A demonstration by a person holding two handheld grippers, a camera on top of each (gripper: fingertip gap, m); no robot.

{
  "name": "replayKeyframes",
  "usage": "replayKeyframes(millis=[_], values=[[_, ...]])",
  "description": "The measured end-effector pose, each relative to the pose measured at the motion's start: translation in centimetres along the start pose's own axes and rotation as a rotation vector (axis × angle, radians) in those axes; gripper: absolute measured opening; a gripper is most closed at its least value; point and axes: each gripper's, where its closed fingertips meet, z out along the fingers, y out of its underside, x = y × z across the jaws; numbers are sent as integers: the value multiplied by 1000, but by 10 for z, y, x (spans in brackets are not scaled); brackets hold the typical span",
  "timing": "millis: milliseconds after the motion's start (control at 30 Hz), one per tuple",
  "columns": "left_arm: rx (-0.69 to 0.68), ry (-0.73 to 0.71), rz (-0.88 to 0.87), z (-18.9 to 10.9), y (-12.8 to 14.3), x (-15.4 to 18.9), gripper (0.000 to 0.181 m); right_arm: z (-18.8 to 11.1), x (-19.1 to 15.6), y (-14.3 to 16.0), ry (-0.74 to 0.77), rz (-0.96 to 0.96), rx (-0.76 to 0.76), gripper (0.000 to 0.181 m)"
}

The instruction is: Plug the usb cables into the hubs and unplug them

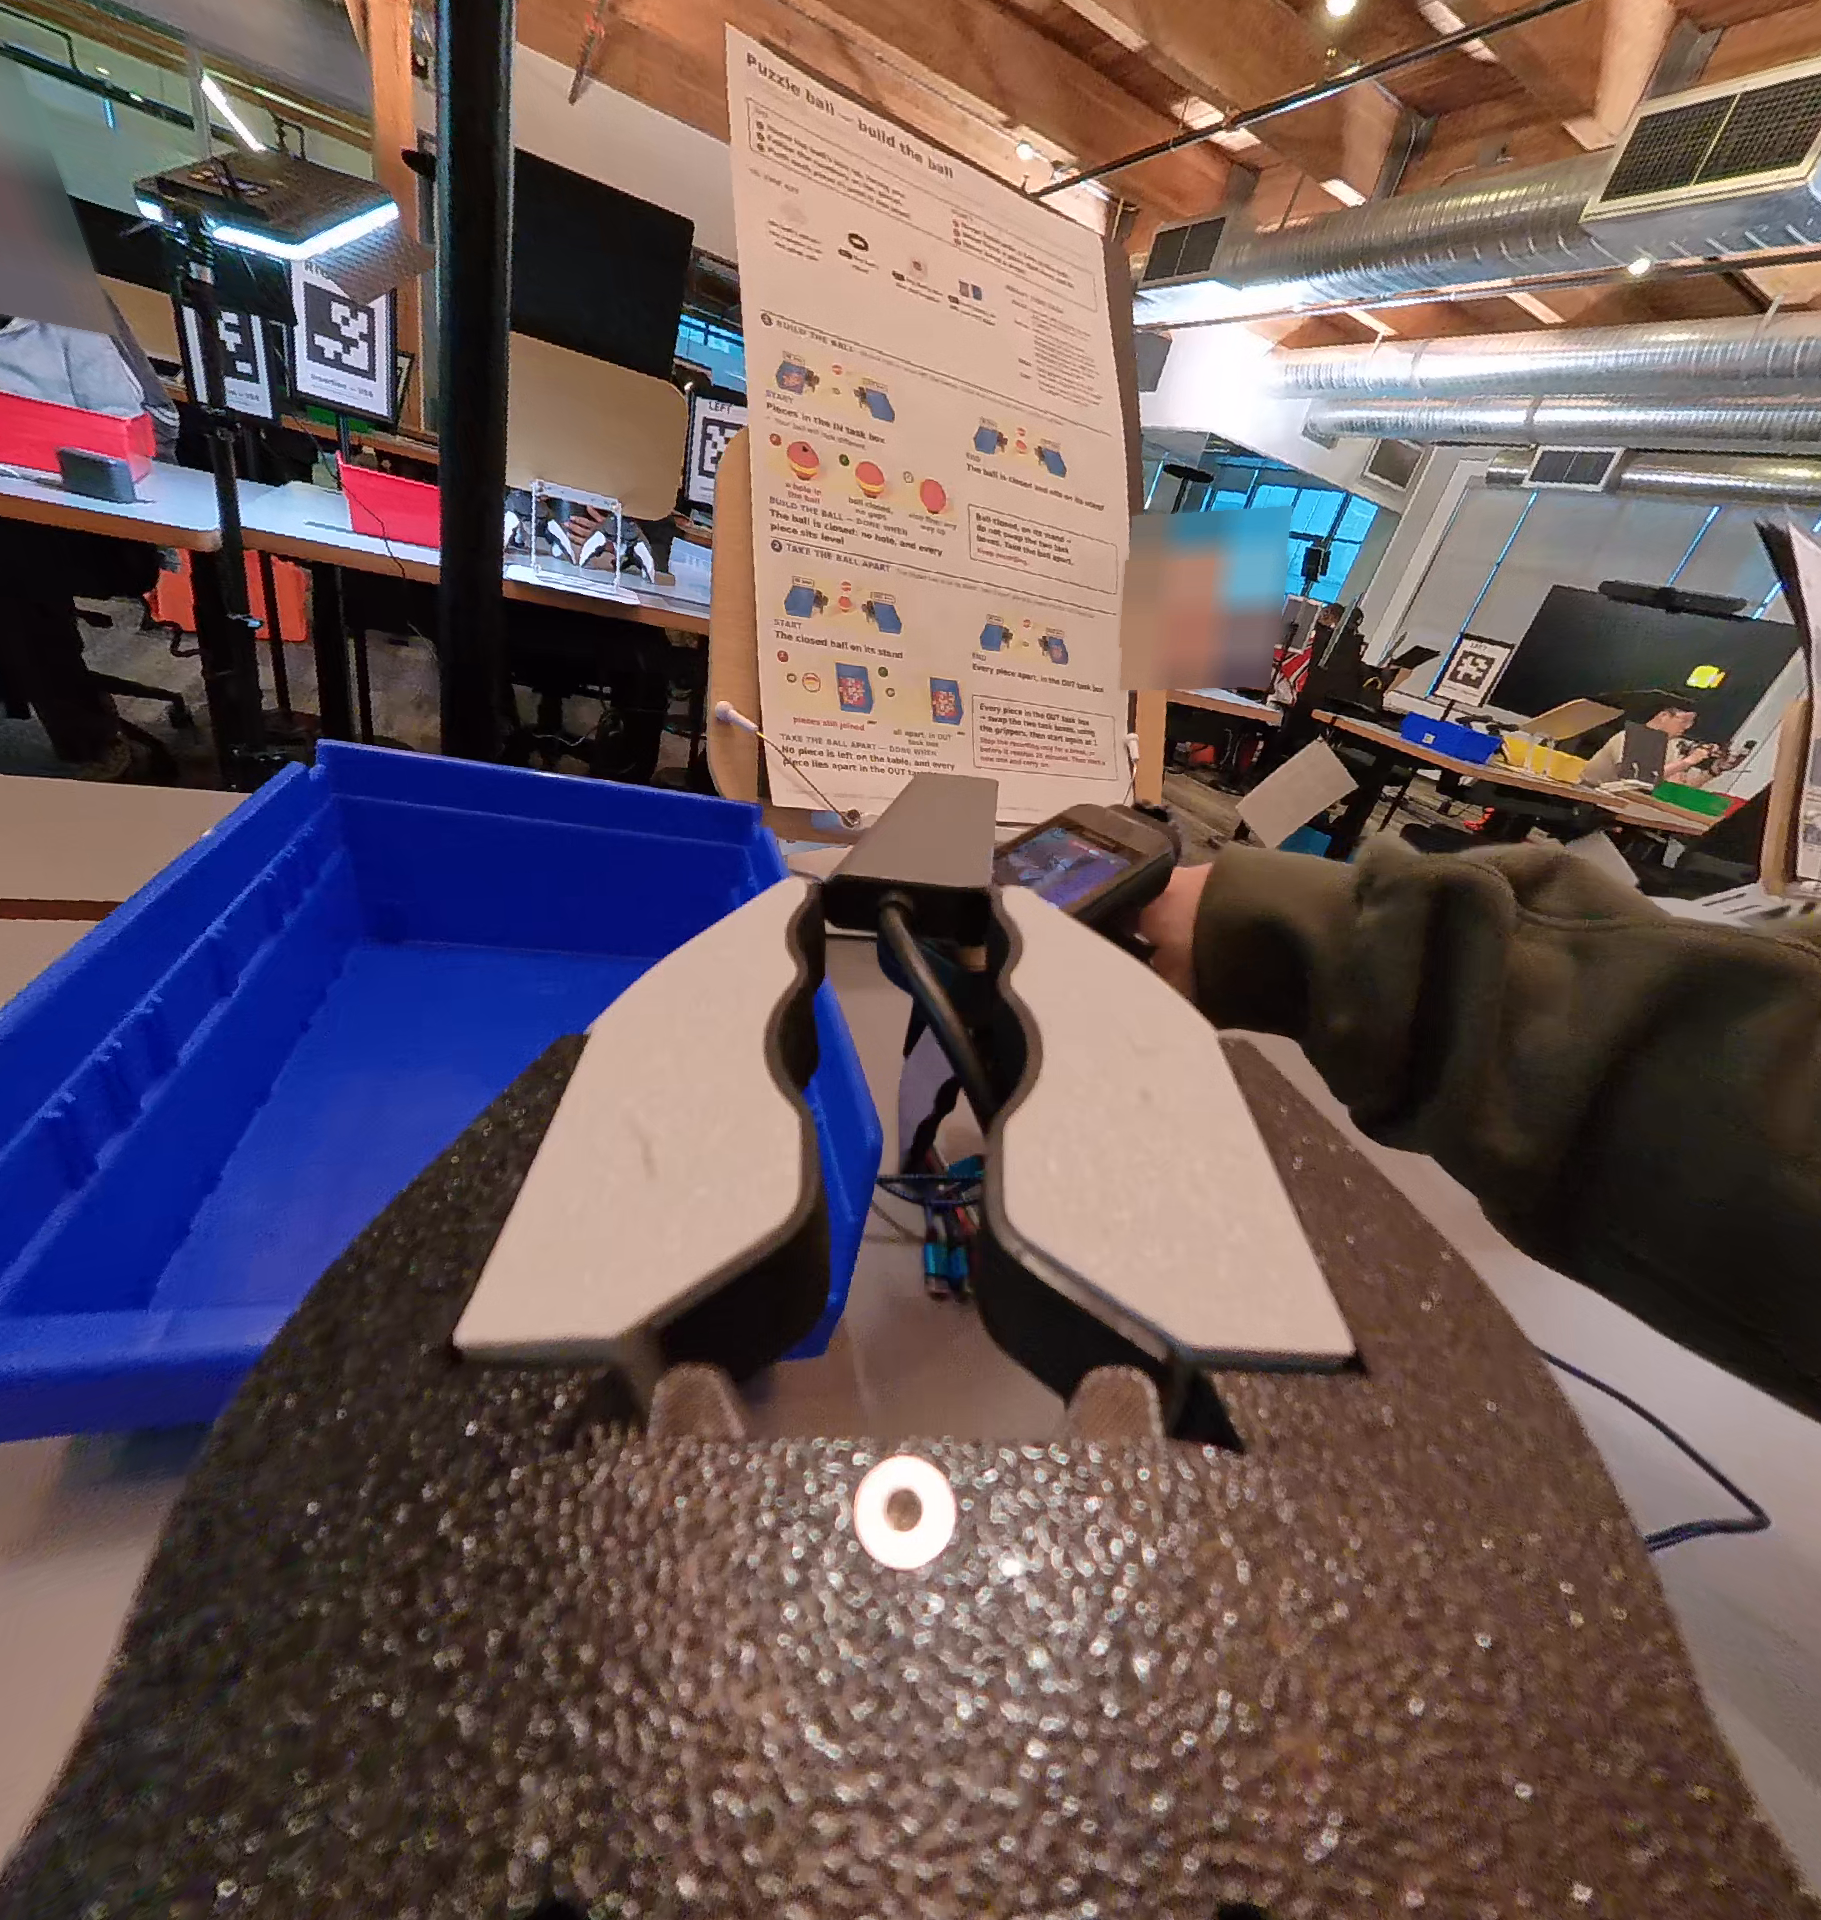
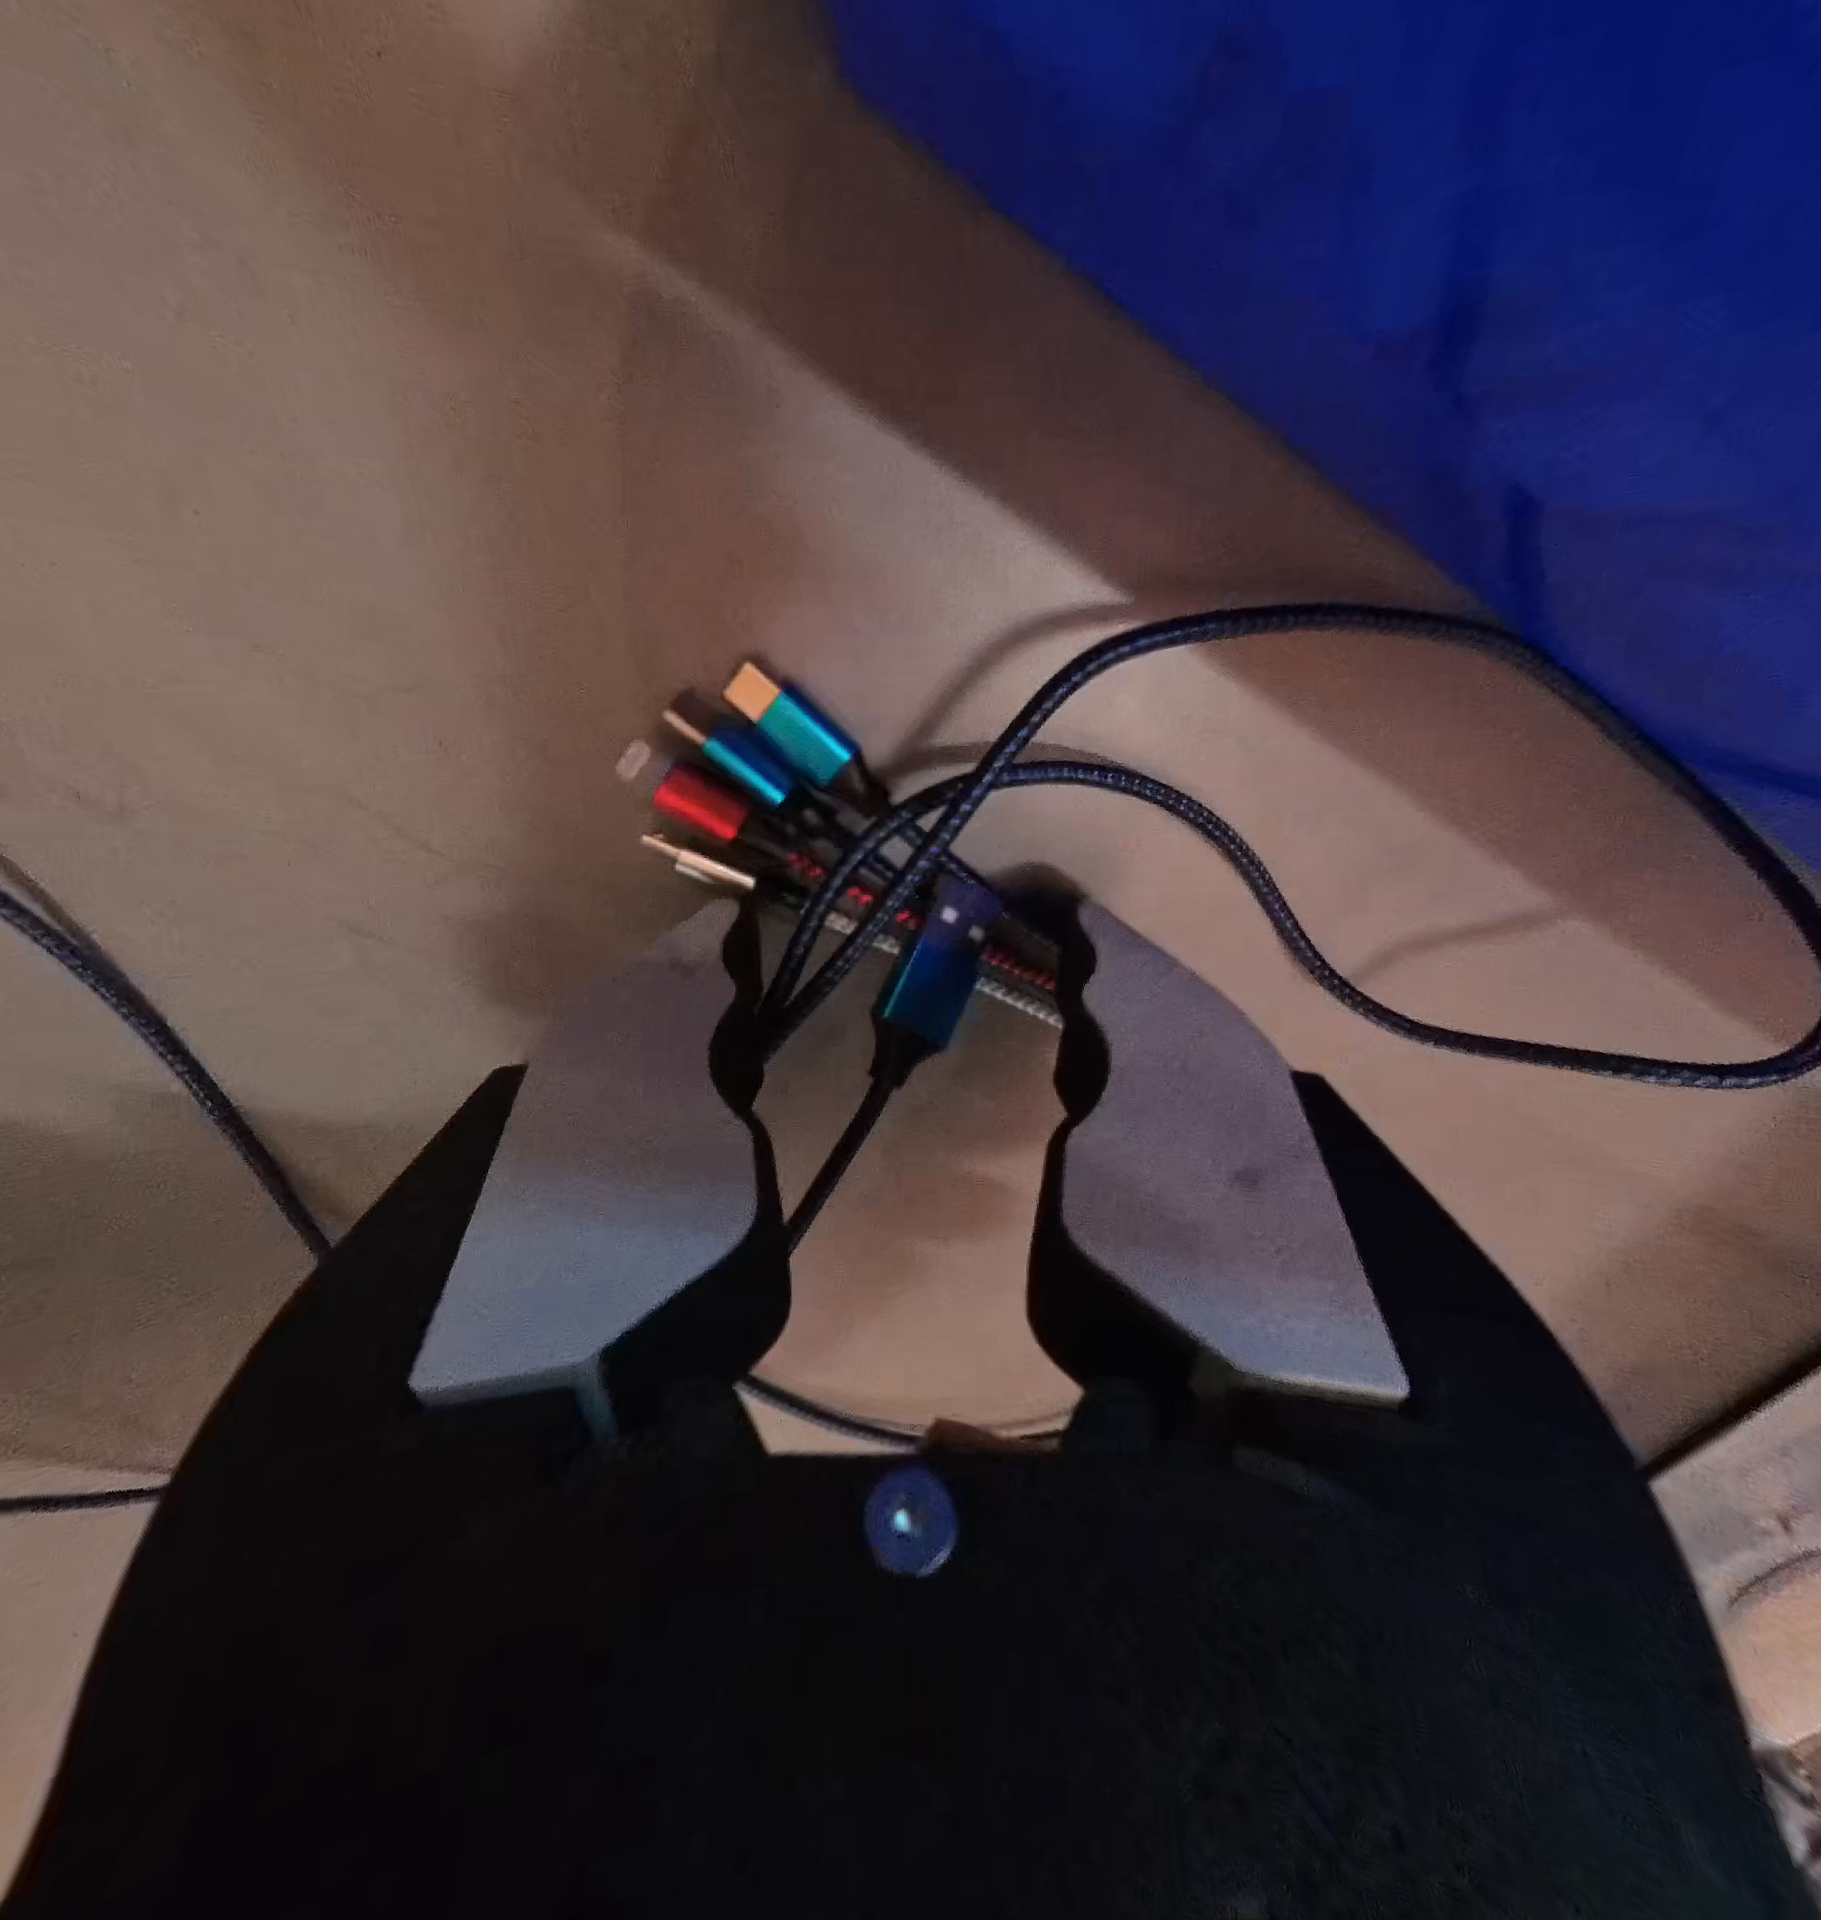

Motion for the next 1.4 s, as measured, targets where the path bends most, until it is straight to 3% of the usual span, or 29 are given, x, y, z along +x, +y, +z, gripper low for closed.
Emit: replayKeyframes(millis=[200, 367, 467, 600, 867, 1000, 1200, 1400], values=[[17, 2, -20, -3, -4, -2, 28, -1, 4, 11, 38, 276, 71, 62], [10, 1, -13, -2, -3, -1, 28, -2, 3, 13, 47, 313, 108, 59], [4, 2, -12, -1, -1, -1, 28, -4, 4, 17, 47, 312, 93, 31], [4, 1, -13, -1, -1, -2, 28, -4, 3, 20, 49, 329, 105, 16], [9, 3, -17, -2, -2, -3, 28, -18, 0, 31, 152, 208, 21, 11], [28, -14, -24, -7, -7, -10, 28, -89, 10, 31, 269, 200, 110, 10], [35, -30, -40, -10, -8, -18, 28, -234, 11, 73, 553, 199, 111, 9], [12, -21, -11, -6, -4, -9, 28, -361, -12, 120, 804, 248, 154, 4]])
